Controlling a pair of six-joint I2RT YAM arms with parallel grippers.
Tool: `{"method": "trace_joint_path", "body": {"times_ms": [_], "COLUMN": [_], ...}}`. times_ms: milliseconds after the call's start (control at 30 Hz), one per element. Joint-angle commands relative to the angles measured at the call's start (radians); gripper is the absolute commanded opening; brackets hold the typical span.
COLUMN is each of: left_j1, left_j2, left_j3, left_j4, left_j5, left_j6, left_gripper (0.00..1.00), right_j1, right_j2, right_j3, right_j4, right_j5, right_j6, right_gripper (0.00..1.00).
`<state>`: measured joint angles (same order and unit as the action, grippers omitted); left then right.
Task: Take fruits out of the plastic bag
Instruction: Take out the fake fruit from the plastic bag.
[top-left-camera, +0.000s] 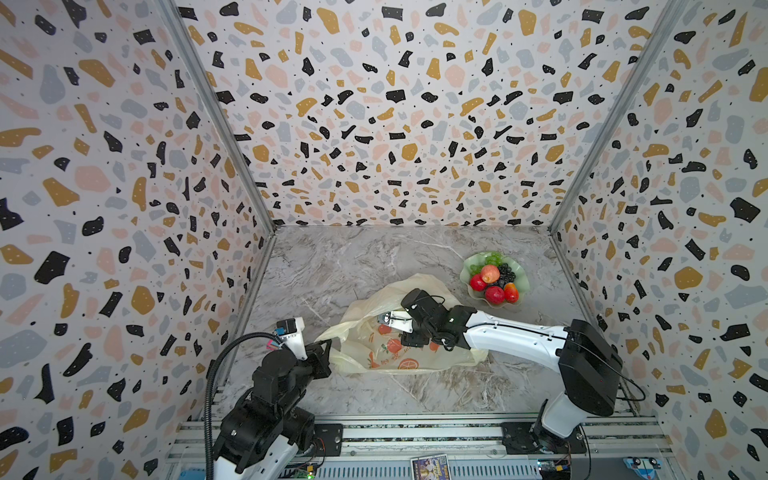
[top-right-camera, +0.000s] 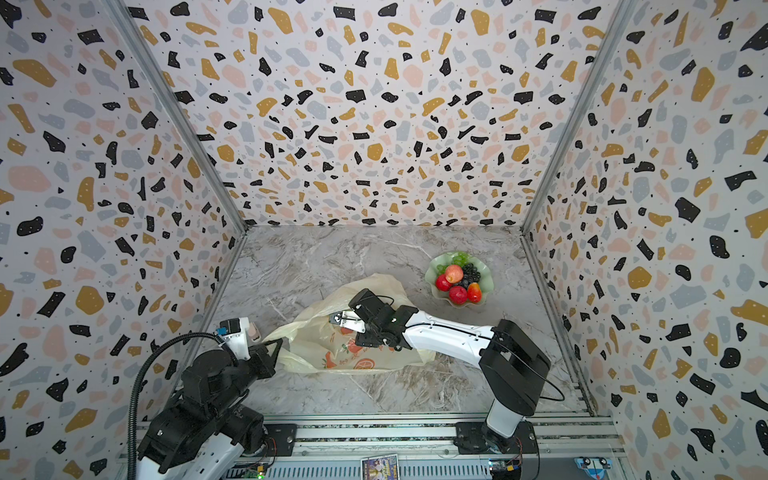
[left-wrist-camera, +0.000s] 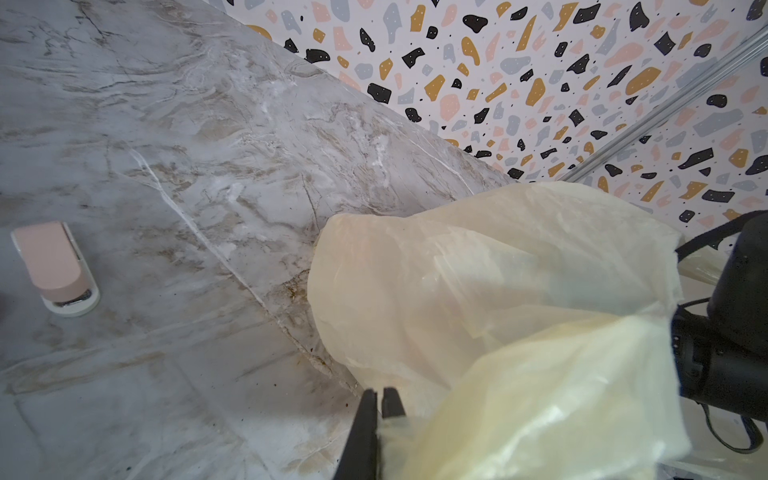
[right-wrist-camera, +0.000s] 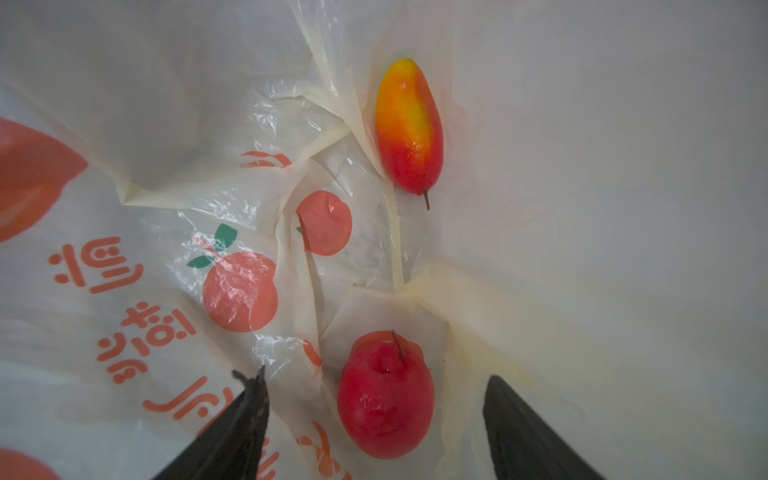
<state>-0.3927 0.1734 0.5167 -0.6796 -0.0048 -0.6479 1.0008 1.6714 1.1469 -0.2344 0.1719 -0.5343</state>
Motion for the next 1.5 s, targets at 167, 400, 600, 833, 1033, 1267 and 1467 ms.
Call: {"method": "trace_joint_path", "body": {"times_ms": [167, 400, 600, 833, 1033, 1267, 1467], "left_j1": [0.005, 0.006, 0.006, 0.006, 0.006, 0.006, 0.006], "left_j2": [0.002, 0.005, 0.007, 0.008, 0.009, 0.013, 0.015], "left_j3": [-0.014, -0.014, -0.015, -0.015, -0.015, -0.015, -0.015], "left_j4": [0.032, 0.032, 0.032, 0.032, 0.032, 0.032, 0.033], "left_j5": [0.006, 0.009, 0.011, 0.009, 0.008, 0.008, 0.011], "left_j6": [0.002, 0.005, 0.005, 0.005, 0.005, 0.005, 0.006], "left_gripper": [0.09, 0.09, 0.09, 0.09, 0.09, 0.09, 0.09], "right_j1": [-0.024, -0.058, -0.099, -0.156, -0.156, -0.157, -0.157], "right_j2": [0.014, 0.043, 0.041, 0.003, 0.016, 0.058, 0.118], "right_j3": [0.029, 0.034, -0.026, -0.162, -0.207, -0.195, -0.188], "right_j4": [0.043, 0.068, 0.137, 0.377, 0.516, 0.591, 0.638], "right_j5": [-0.010, 0.003, 0.015, -0.056, -0.052, -0.061, 0.009], "right_j6": [0.100, 0.307, 0.515, 0.734, 0.860, 0.912, 0.932], "right_gripper": [0.82, 0.83, 0.83, 0.84, 0.84, 0.85, 0.85]}}
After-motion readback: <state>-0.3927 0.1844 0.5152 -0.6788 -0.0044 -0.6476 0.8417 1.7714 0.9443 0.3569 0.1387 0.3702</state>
